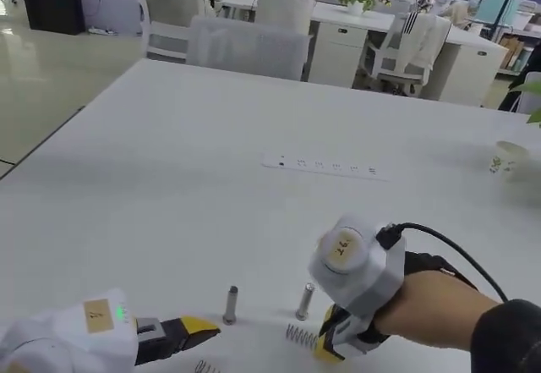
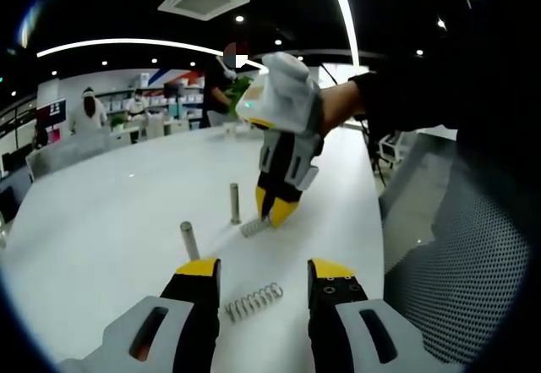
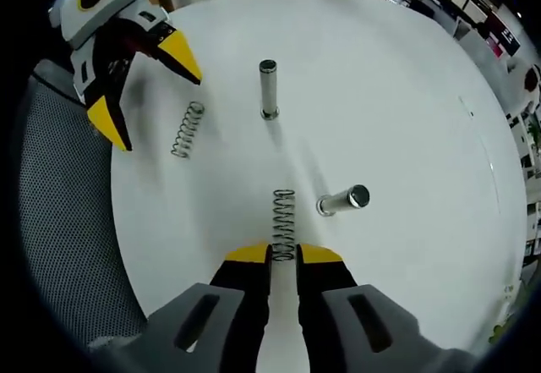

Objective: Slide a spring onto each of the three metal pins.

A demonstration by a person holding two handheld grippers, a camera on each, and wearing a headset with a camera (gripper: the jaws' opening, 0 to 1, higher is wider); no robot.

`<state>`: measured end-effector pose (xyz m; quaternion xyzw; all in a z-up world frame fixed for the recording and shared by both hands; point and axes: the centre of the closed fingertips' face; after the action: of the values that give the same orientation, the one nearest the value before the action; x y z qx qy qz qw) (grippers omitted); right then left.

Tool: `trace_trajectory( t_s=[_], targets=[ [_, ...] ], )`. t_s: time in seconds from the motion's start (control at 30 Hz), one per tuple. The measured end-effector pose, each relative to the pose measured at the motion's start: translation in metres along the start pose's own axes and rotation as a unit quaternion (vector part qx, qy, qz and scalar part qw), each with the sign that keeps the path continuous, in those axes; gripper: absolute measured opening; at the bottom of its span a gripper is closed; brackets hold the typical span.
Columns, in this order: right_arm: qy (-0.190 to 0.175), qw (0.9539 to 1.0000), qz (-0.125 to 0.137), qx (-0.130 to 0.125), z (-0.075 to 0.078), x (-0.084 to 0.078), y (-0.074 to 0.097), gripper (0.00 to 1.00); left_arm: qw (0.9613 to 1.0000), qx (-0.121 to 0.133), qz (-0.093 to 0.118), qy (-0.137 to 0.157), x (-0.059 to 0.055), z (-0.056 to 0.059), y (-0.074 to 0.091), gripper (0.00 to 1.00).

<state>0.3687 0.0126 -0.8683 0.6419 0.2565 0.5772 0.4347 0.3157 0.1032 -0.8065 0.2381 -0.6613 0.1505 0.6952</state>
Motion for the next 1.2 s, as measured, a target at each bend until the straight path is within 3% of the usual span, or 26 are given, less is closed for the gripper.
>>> trace_trajectory(
  t_s=[0.3,0.6,0.9,1.2],
  targets=[
    [0.002,1.0,0.002,0.002,-0.004,0.002,0.003,0.08,1.0,-0.002,0.001,-0.002,0.002,0.001,-0.001,0.35],
    [0.016,0.9992,0.006,0.035,-0.025,0.012,0.024,0.08,0.9999,-0.011,0.0,-0.008,0.003,0.005,-0.006,0.34],
    [0.052,0.9961,0.012,0.07,-0.05,0.027,0.037,0.08,0.9994,-0.029,0.0,-0.019,0.008,0.014,-0.014,0.33],
    [0.091,0.992,0.011,0.087,-0.063,0.037,0.043,0.08,0.998,-0.056,0.001,-0.03,0.011,0.027,-0.022,0.3]
  ],
)
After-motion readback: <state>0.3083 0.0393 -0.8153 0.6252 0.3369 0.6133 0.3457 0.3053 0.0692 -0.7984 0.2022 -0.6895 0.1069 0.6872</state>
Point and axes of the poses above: the centre of the closed fingertips' face, and the gripper's own axes: y roughly backward along the fingers, z roughly to its right, x roughly out of its top, and after that the axes turned 13 degrees about z, right-handed
